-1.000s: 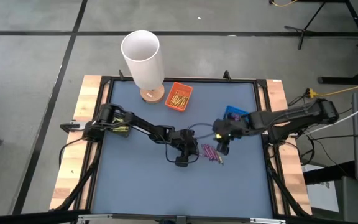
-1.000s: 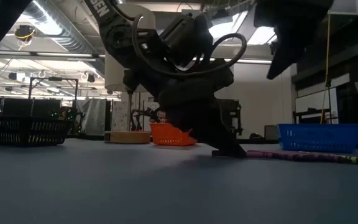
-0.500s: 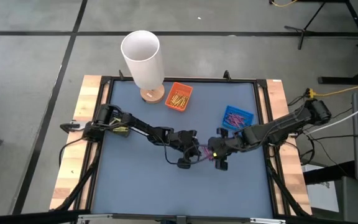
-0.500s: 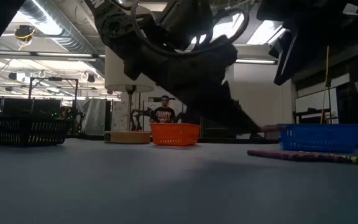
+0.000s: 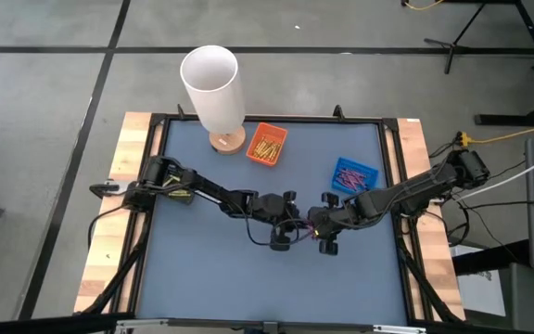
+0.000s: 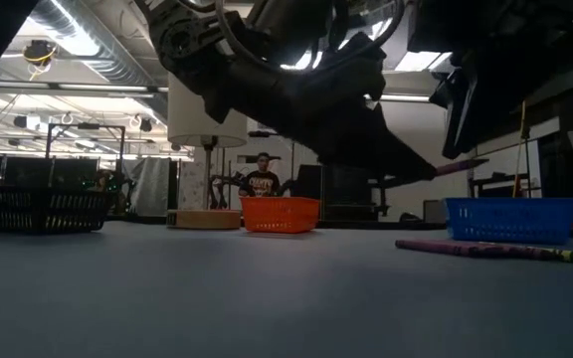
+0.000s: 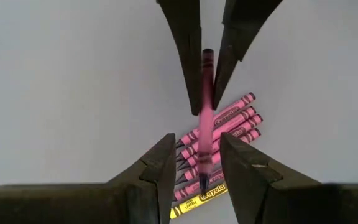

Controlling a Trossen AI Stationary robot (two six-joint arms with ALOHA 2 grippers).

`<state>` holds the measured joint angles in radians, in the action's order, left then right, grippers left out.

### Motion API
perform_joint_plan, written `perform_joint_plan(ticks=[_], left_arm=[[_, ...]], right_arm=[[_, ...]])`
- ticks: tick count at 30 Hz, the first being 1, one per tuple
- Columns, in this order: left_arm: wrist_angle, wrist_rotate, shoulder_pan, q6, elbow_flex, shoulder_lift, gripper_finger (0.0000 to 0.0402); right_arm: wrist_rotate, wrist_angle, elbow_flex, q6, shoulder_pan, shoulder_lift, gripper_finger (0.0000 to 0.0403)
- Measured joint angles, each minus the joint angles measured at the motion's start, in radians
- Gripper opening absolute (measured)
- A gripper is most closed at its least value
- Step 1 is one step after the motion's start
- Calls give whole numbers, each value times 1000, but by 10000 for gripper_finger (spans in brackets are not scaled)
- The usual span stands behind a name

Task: Sort crayons
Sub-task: Put the violet crayon into the blue basket

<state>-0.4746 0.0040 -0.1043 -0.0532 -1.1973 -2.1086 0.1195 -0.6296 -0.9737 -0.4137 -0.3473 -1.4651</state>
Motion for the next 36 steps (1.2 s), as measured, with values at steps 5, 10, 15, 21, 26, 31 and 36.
perform_joint_plan(ticks=[5, 10, 15, 21, 26, 31, 36], left_arm=[[-44, -1, 0, 0, 0, 0, 14], [-73, -1, 0, 0, -1, 0, 14], [-115, -1, 0, 0, -1, 0, 14], [-120, -1, 0, 0, -1, 0, 14], [-120, 3, -1, -1, -1, 0, 14], [-118, 2, 0, 0, -1, 0, 14], [-118, 1, 0, -1, -1, 0, 14]], right_arm=[[0, 0, 0, 0, 0, 0, 124], [0, 0, 0, 0, 0, 0, 124], [0, 0, 0, 0, 0, 0, 124], [0, 0, 0, -1, 1, 0, 107], [0, -2, 0, 0, 1, 0, 59], [0, -6, 0, -3, 1, 0, 20], [0, -5, 0, -2, 1, 0, 25]])
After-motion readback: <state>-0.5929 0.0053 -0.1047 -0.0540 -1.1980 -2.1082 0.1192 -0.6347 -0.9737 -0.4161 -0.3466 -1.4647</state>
